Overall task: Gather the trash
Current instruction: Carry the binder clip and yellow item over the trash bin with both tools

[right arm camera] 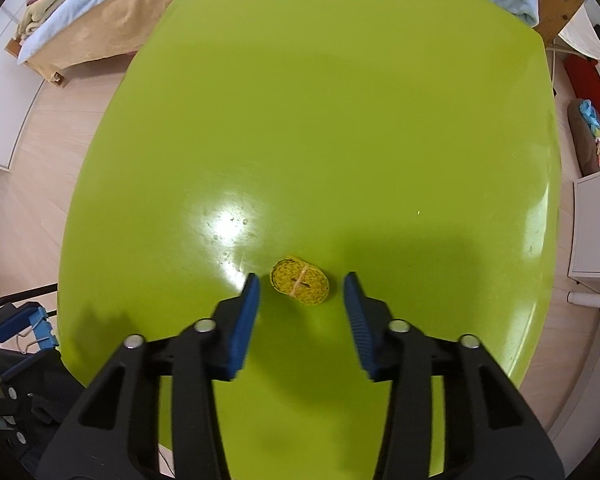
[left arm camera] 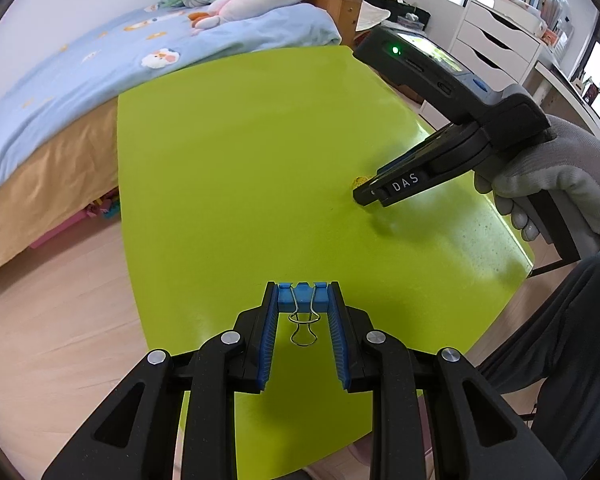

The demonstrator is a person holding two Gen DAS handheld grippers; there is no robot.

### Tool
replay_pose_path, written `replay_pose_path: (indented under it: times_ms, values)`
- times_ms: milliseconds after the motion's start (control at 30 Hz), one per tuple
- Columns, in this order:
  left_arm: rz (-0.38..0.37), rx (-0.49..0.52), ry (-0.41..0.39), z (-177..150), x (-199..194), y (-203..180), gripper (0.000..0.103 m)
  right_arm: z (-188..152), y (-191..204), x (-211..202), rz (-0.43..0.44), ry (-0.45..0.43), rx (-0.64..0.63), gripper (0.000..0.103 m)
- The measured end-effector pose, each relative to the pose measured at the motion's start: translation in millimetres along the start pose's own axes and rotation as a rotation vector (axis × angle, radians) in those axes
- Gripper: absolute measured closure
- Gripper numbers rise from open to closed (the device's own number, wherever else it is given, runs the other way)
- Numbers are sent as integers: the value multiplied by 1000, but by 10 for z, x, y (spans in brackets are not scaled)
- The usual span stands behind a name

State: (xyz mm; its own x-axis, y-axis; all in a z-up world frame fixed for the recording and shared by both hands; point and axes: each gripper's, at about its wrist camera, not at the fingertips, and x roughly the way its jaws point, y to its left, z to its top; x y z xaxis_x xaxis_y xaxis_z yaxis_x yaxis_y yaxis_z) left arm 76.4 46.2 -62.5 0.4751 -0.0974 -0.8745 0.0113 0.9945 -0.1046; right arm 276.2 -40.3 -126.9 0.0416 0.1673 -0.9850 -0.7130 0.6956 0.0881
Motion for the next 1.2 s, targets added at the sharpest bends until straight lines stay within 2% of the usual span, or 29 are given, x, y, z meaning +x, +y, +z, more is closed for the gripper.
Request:
replay_pose_path:
  times_ms: [33,200,433,800,967,1200]
  values:
    - [2,0,0,-3,5,2,79,-2,-7,-4,9,-5,-1,76]
    - [10,4,0,2,13,-14,79,-102,-22,-70,20,-38,-11,76]
    - [24,6,-29,1,-104,-93,79,-454,-58,-400,53,-143,-33,76]
    - [43,46,-132,-68,-713,-437,79,-1405,54,-1199,69,-362,-109,76]
    - [39,56,-182,-214,-964,-638,79,-1822,151,-1470,90,-430,-122,76]
    - [28,54,-197,-426,-1072,-775,79,-2342,250,-1733,117,-496,-140,76]
